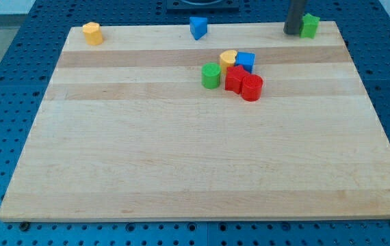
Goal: Move your arm to the right of the red circle
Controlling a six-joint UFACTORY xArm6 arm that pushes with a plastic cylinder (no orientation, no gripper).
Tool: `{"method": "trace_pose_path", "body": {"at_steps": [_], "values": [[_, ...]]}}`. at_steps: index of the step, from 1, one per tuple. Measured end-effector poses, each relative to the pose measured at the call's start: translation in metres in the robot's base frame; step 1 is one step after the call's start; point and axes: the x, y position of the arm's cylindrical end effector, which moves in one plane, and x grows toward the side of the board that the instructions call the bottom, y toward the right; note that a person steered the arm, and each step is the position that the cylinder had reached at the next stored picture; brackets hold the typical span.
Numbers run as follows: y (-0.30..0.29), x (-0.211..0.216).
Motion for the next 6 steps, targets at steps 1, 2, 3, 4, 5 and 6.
{"method": "trace_pose_path", "body": {"at_steps": [1, 2, 3, 4, 5, 6], "values": [[0.0, 0.012], [0.0, 0.039], [0.0, 0.068], [0.0, 0.104], [0.0, 0.134], [-0.001, 0.151]]}}
